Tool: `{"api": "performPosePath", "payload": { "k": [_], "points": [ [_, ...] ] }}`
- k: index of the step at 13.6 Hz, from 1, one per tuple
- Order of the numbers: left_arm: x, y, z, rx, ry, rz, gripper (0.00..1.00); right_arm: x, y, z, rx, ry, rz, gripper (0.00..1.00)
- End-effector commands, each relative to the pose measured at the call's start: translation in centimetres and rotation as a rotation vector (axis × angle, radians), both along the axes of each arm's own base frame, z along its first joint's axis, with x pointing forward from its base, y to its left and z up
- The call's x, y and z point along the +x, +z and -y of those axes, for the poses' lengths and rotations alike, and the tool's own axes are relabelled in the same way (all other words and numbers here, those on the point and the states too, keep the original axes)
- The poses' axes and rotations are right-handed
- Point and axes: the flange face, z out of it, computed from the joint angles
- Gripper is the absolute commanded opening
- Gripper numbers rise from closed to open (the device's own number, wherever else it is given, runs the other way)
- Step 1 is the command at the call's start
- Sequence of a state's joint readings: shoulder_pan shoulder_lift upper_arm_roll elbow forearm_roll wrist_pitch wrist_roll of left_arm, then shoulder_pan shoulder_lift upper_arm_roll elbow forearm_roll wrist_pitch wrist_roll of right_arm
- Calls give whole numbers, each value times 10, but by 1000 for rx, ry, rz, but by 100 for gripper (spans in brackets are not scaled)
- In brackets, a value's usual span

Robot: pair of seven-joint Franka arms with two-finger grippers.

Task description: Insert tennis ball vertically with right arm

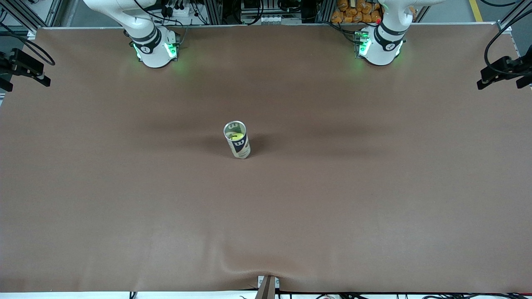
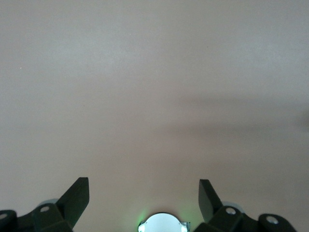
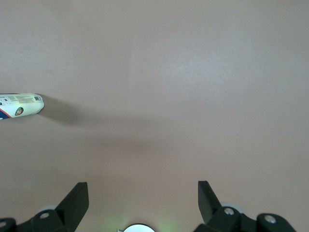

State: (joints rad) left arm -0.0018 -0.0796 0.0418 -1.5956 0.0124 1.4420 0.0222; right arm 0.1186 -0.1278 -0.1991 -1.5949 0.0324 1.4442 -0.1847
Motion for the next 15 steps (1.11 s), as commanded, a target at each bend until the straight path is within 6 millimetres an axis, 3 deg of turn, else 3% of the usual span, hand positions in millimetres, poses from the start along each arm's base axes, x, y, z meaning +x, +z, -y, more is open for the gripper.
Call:
{"api": "performPosePath", "payload": {
  "k": [1,6,11,15],
  "points": [
    [-2,4,13,-6,17,22,100,2,4,-14,6,32,6,100],
    [-1,2,14,-52,31,20,100,9,-6,-34,-21,76,-14,100],
    [-1,4,17,-39,67,20,100,10,-11,-20,-38,-31,-28,100],
    [2,2,13,-37,6,18,100,10,-10,-21,-41,-77,-23,100]
  ]
}}
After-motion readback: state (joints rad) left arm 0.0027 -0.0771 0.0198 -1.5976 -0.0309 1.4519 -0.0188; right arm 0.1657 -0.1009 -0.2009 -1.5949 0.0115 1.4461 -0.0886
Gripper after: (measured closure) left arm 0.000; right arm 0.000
